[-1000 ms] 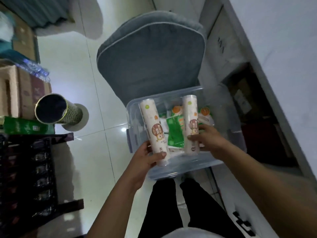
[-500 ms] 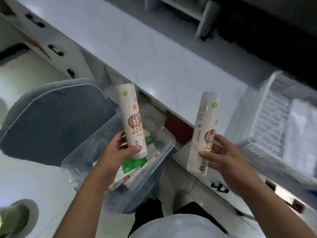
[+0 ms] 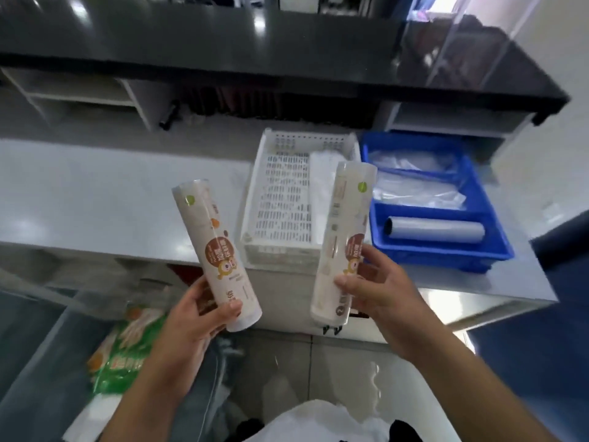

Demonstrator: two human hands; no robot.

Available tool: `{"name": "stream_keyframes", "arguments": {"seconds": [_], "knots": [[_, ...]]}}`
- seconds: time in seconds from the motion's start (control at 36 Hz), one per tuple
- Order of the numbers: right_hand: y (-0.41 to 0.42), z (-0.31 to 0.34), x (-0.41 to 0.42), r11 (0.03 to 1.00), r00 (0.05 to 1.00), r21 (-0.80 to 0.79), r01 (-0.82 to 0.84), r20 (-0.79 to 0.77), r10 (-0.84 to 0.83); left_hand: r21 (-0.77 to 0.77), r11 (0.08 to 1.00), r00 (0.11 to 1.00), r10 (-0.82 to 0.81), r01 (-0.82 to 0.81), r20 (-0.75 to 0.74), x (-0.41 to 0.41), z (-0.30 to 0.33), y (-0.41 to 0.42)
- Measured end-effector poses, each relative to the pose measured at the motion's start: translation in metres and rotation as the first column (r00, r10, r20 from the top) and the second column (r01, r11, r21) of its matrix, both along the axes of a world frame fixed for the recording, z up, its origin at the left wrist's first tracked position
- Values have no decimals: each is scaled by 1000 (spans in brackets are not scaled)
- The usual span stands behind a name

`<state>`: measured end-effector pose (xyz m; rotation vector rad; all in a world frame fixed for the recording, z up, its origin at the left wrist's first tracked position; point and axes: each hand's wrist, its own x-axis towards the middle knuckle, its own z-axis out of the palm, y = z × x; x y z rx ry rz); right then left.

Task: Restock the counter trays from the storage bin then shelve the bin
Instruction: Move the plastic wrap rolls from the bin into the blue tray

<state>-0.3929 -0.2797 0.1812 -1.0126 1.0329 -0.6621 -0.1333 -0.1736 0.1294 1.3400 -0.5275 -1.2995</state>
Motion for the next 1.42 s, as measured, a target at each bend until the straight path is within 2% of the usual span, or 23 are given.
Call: {"name": "stream_keyframes", "arguments": {"seconds": [0.22,0.33,0.47,0.53,0.58,0.67,0.78,0.89,0.97,1.06,1.14,1.19,1.28,1.42], "knots": [[-17,-5,-139,982,980,-90,165,-96,-174,13,993,985,-117,116,124,-98,10,-32],[-38,-4,-191,953,948,-234,194,-205,-244,52,987,962,-161,153,220,-125,23,-51],[-83,-7,-235,881,881,-467,72,-385,-276,87,975,917,-220,203,333,-136,43,-89],[-106,-10,-244,824,806,-562,-66,-517,-288,90,971,899,-239,222,367,-137,47,-110],[-128,-14,-249,751,686,-607,-260,-664,-299,85,967,886,-254,240,387,-140,50,-131],[-158,-20,-245,644,501,-560,-521,-812,-300,74,964,884,-264,255,385,-145,54,-162],[-189,-27,-234,545,256,-354,-760,-934,-249,65,953,876,-299,297,378,-149,51,-204],[-217,-34,-225,454,89,-151,-878,-984,-155,64,945,876,-323,322,357,-148,40,-241],[-230,-37,-221,398,7,-51,-916,-994,-111,77,941,884,-335,328,327,-145,35,-261],[-239,-40,-217,360,-21,24,-932,-1000,14,108,935,882,-355,338,310,-143,31,-274],[-246,-41,-216,384,44,38,-922,-978,203,127,936,877,-353,329,326,-147,32,-287],[-250,-42,-219,417,84,37,-908,-960,266,138,938,870,-347,318,350,-154,34,-293],[-256,-49,-227,448,117,28,-893,-949,293,145,943,865,-331,298,376,-162,38,-298],[-263,-64,-239,345,71,36,-938,-953,294,186,958,828,-284,220,483,-177,41,-294]]}}
